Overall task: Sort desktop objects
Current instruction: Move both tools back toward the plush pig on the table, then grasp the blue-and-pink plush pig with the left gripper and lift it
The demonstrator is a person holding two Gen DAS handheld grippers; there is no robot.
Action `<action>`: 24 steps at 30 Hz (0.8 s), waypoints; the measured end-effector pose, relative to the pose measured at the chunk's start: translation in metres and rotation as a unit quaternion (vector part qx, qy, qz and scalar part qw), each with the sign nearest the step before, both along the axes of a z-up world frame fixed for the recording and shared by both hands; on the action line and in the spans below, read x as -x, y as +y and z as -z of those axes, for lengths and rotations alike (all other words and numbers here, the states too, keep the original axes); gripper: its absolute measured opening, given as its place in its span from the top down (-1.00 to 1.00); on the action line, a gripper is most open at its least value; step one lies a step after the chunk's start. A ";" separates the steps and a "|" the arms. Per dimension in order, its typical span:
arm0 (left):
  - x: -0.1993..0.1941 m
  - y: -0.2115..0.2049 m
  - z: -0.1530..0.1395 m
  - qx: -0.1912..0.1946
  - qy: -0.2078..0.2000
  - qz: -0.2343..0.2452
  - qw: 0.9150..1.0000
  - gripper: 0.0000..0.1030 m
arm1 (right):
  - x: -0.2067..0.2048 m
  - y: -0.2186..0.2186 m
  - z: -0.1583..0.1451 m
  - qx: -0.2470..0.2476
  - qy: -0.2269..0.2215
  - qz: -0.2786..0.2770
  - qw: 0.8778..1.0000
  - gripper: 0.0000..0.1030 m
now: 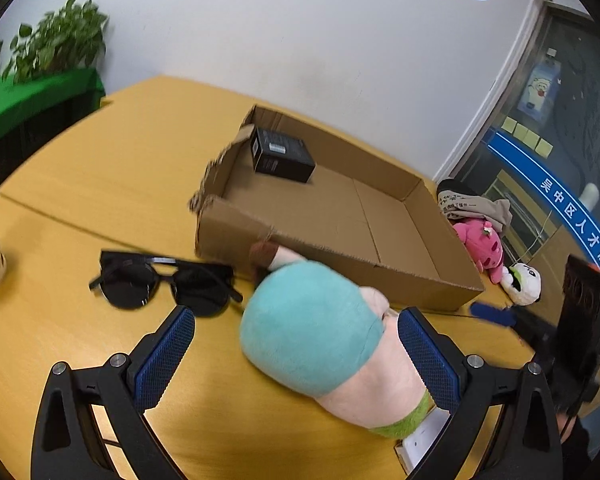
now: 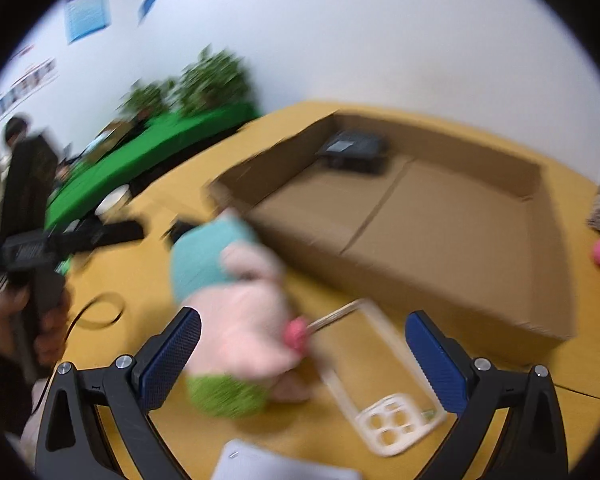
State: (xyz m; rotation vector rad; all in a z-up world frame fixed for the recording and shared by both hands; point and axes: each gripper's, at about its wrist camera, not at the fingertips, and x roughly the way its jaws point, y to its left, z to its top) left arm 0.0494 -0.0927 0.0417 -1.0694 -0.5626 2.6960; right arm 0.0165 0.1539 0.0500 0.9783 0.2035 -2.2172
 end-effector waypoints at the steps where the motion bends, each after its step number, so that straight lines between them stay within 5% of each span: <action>1: 0.001 0.001 0.003 -0.004 -0.004 0.003 1.000 -0.99 | -0.003 -0.007 0.005 0.002 -0.005 -0.018 1.000 -0.98; 9: 0.010 0.012 0.018 -0.035 -0.030 0.031 0.998 -0.99 | -0.026 -0.048 0.033 0.000 -0.050 -0.100 0.994 -0.78; 12: 0.013 0.014 0.024 -0.054 -0.040 0.042 0.997 -0.99 | -0.038 -0.049 0.029 0.037 -0.073 -0.139 0.987 -0.78; 17: 0.021 0.011 0.032 -0.078 -0.054 0.047 0.994 -0.97 | -0.018 -0.036 0.036 0.020 -0.077 -0.052 0.996 -0.81; 21: 0.028 0.007 0.043 -0.115 -0.063 0.039 0.991 -0.95 | -0.004 -0.042 0.049 0.047 -0.126 -0.046 0.990 -0.81; 24: 0.031 0.004 0.053 -0.121 -0.081 0.027 0.989 -0.71 | -0.002 -0.050 0.057 0.038 -0.124 -0.037 0.991 -0.80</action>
